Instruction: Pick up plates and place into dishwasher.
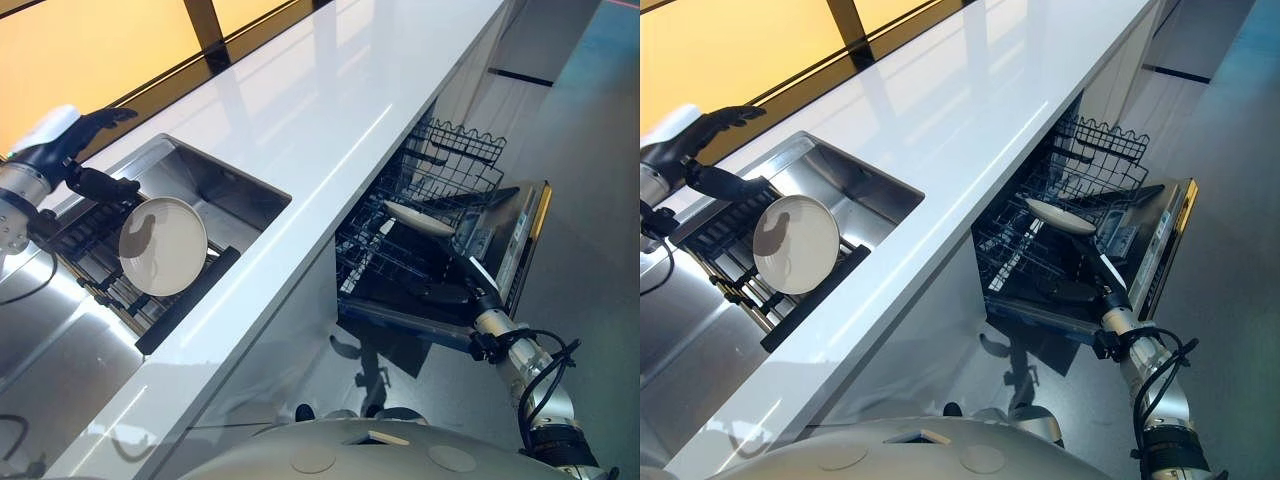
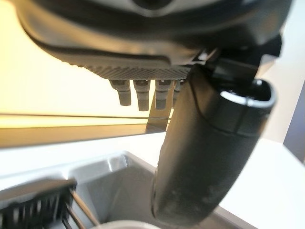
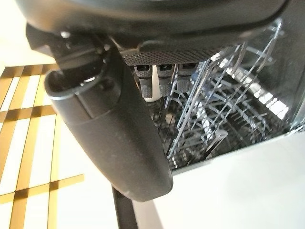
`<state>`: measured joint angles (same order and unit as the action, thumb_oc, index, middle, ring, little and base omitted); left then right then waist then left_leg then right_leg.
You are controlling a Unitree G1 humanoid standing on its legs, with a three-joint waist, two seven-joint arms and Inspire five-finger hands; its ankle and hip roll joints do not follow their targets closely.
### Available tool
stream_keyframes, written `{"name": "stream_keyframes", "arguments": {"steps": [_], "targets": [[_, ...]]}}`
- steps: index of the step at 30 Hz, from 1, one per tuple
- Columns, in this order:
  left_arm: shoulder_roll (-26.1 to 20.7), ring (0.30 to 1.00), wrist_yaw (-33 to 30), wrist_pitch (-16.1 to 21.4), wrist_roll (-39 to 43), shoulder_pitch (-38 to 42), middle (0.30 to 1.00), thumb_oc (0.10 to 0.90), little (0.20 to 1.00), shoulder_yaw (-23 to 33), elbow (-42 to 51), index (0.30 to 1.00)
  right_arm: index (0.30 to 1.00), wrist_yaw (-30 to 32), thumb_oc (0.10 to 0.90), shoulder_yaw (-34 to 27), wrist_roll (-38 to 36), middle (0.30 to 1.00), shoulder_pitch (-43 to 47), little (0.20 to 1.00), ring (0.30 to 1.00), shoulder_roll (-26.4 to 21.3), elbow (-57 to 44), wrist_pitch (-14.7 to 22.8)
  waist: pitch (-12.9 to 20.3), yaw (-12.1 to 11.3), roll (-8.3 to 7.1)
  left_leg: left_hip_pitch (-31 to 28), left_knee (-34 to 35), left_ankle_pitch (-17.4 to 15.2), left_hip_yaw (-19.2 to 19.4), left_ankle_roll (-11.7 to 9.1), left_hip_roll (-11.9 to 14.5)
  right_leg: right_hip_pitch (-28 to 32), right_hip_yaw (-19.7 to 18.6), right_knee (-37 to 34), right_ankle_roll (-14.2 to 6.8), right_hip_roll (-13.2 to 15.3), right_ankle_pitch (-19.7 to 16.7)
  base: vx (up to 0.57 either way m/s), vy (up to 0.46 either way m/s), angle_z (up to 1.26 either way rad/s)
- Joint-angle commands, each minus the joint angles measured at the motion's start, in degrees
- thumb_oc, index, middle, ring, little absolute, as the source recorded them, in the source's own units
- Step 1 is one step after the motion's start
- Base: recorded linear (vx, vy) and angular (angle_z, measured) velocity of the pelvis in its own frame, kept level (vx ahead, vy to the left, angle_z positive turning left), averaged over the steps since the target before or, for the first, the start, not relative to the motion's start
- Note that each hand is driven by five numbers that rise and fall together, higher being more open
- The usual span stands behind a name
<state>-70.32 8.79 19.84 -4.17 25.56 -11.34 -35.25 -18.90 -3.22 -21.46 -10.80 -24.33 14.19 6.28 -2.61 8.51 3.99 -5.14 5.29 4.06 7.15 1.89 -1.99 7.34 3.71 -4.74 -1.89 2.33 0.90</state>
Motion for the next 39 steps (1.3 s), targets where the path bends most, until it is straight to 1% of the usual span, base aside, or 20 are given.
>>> {"name": "stream_keyframes", "arguments": {"steps": [1,4,11,13,16,22,26,29,34,39], "targets": [[-4.91,0.900,-2.77,-0.21,-0.13,11.56,0.900,0.800,0.900,1.63,-3.58,0.900,0.900,0.10,0.800,0.46,-3.42,0.900,5.55,0.900,0.900,-4.23,-6.16,6.48,0.83,0.42,1.85,-1.98,-0.65,-7.04,2.60,1.65,-3.00,-5.64,1.77,5.06,-2.87,-1.56,-0.02,0.09,0.148,-0.05],[-5.88,0.900,-3.18,-0.47,-2.76,12.75,0.900,0.800,0.900,-0.61,-5.14,0.900,0.900,0.05,0.800,0.60,-3.72,0.900,5.18,0.900,0.900,-4.90,-6.45,6.29,0.24,0.73,1.82,-1.73,-0.85,-7.31,3.12,2.14,-3.46,-6.53,1.41,5.19,-3.36,-1.10,-0.69,0.06,0.132,-0.04],[-6.23,0.900,-1.94,-0.75,-4.45,13.52,0.900,0.800,0.900,-2.87,-5.49,0.900,0.900,0.66,0.800,1.72,-3.63,0.900,5.13,0.900,0.900,-5.44,-5.61,7.26,-1.31,1.25,1.72,-1.21,-1.26,-7.87,4.59,3.27,-4.14,-9.12,0.65,7.19,-4.50,-0.02,-1.86,0.03,0.115,-0.17],[-6.09,0.900,-0.90,-0.92,-5.33,13.84,0.900,0.800,0.900,-3.94,-5.09,0.900,0.900,0.88,0.800,1.97,-3.56,0.900,5.20,0.900,0.900,-5.57,-5.67,7.35,-1.81,1.45,1.63,-0.92,-1.69,-8.20,5.00,3.62,-4.35,-10.20,0.28,8.26,-4.74,0.32,-2.27,0.02,0.120,-0.15],[-5.32,0.900,2.34,-1.71,-5.20,13.47,0.900,0.800,0.900,-5.32,-3.94,0.900,0.900,1.31,0.800,2.21,-3.44,0.900,5.39,0.900,0.900,-6.21,-5.58,7.56,-3.10,1.65,1.57,0.07,-2.92,-8.53,5.75,4.18,-4.61,-12.49,-0.21,10.62,-4.75,0.93,-2.77,0.01,0.121,-0.20],[-3.71,0.900,7.30,-4.57,-5.99,13.31,0.900,0.800,0.900,-7.36,-1.63,0.900,0.900,2.65,0.800,2.52,-2.99,0.900,6.62,0.900,0.900,-7.40,-5.40,7.27,-5.45,1.35,1.62,1.65,-4.12,-8.13,6.25,4.75,-4.88,-15.18,-0.22,13.20,-4.25,1.37,-2.96,-0.01,0.081,-0.12],[-3.89,0.900,9.99,-6.09,-7.32,12.62,0.900,0.800,0.900,-7.19,0.57,0.900,0.900,3.04,0.800,2.31,-2.88,0.900,7.06,0.900,0.900,-7.46,-4.93,7.28,-6.19,0.61,1.48,2.06,-4.52,-8.00,6.30,4.80,-4.82,-15.13,0.50,13.04,-4.02,1.42,-2.62,0.00,0.008,-0.01],[-4.30,0.900,12.16,-6.98,-8.41,10.76,0.900,0.800,0.900,-5.92,2.52,0.900,0.900,3.09,0.800,2.00,-2.25,0.900,6.89,0.900,0.900,-6.74,-4.80,7.32,-6.26,0.03,1.41,1.99,-4.47,-7.82,6.13,4.80,-4.77,-14.63,1.03,12.68,-3.88,1.36,-2.32,0.00,0.000,0.00],[-3.79,0.900,13.60,-8.52,-9.77,7.54,0.900,0.800,0.900,-3.79,5.05,0.900,0.900,3.53,0.800,2.00,-1.99,0.900,6.80,0.900,0.900,-6.17,-4.94,7.27,-6.21,-0.78,1.05,1.93,-4.68,-7.91,5.52,4.85,-4.93,-13.71,1.84,12.14,-3.73,1.33,-2.07,0.00,-0.017,0.08],[-3.07,0.900,14.69,-9.50,-13.72,4.70,0.900,0.800,0.900,-2.40,5.49,0.900,0.900,4.28,0.800,2.45,-1.60,0.900,7.08,0.900,0.900,-5.98,-4.80,7.32,-6.15,-1.41,0.93,1.77,-4.64,-7.78,4.73,4.78,-5.00,-13.07,2.39,11.68,-3.58,1.15,-1.78,-0.01,-0.014,0.07]]}}
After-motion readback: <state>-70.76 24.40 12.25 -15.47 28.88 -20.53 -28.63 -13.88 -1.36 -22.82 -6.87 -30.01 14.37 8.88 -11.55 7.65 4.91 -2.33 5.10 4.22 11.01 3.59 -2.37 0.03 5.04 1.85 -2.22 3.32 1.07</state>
